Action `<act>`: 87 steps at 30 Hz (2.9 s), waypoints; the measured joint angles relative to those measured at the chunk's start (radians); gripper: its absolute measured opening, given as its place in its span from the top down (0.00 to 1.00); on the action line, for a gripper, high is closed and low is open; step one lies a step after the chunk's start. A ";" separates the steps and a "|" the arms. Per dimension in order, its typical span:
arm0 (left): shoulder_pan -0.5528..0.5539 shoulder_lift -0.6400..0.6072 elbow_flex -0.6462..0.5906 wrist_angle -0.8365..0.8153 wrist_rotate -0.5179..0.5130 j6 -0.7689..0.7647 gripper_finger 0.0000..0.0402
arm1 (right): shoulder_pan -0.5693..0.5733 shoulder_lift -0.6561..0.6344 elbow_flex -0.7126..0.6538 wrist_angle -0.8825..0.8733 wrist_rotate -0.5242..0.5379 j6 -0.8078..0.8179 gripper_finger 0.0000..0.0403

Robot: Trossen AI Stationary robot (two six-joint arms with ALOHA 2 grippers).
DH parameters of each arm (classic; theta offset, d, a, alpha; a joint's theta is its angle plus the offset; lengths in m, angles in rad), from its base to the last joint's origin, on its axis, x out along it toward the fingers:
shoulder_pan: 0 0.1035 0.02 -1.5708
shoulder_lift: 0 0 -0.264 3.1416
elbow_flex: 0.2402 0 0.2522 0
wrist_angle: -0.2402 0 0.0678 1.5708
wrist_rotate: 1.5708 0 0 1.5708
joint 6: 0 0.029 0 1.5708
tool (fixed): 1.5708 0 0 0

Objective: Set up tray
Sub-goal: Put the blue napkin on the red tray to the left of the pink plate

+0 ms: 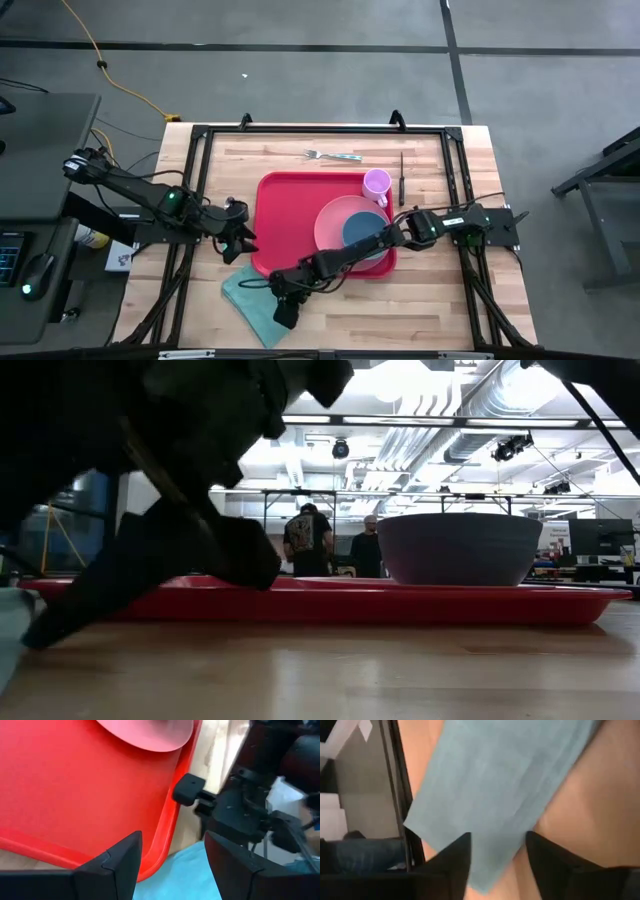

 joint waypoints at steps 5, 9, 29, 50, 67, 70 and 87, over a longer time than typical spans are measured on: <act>0.000 -0.007 0.000 -0.002 0.000 0.014 0.38 | 0.000 -0.008 -0.059 0.084 0.006 0.054 0.45; 0.000 -0.006 0.000 -0.006 0.001 0.031 0.38 | 0.001 -0.011 -0.096 0.144 0.001 0.085 0.44; 0.000 -0.006 0.000 -0.004 0.003 0.055 0.38 | 0.008 -0.006 -0.102 0.185 0.015 0.112 0.53; 0.000 -0.006 0.000 -0.004 0.002 0.055 0.38 | 0.023 -0.005 -0.104 0.164 0.039 0.115 0.95; 0.000 -0.006 0.000 -0.004 0.002 0.055 0.38 | 0.013 -0.005 -0.103 0.141 0.006 0.129 0.61; 0.000 -0.006 0.000 -0.004 0.004 0.056 0.38 | 0.011 -0.005 -0.102 0.121 -0.009 0.148 0.53; 0.000 -0.006 0.000 -0.004 0.012 0.081 0.38 | 0.011 0.002 -0.104 0.073 -0.032 0.168 0.51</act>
